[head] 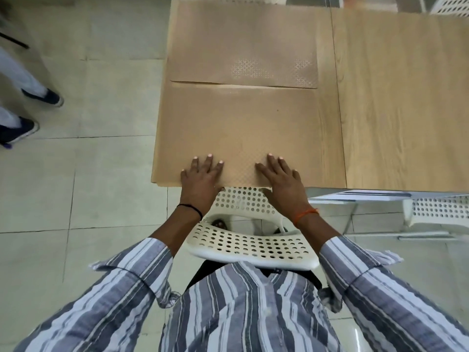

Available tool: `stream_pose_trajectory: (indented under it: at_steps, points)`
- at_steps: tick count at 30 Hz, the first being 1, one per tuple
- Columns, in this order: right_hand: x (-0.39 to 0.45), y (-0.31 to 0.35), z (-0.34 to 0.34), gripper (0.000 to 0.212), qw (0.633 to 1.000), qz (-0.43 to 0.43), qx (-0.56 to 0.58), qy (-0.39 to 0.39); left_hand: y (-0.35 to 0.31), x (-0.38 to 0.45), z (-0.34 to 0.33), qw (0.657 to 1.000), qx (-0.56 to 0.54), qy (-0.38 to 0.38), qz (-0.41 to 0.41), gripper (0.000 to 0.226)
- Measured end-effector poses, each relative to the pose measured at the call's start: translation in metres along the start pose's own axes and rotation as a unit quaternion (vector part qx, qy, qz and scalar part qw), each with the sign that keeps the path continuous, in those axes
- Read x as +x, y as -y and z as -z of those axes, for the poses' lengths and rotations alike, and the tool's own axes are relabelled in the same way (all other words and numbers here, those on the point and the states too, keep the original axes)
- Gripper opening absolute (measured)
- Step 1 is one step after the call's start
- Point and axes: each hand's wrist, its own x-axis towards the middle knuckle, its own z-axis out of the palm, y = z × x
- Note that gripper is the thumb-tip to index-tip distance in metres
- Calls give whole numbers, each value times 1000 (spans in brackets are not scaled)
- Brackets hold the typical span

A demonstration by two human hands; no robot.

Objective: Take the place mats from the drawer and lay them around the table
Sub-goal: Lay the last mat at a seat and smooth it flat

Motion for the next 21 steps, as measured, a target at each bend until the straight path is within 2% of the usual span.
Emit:
stream_pose_trajectory:
  at_steps: [7,21]
  points:
    - [3,-1,0,66,1000,-6,1,9,3,6,18,999,-7,36,-15,74]
    - [6,-3,-2,65,999,-28,23,26,11,13,18,999,-6,29,-20,78]
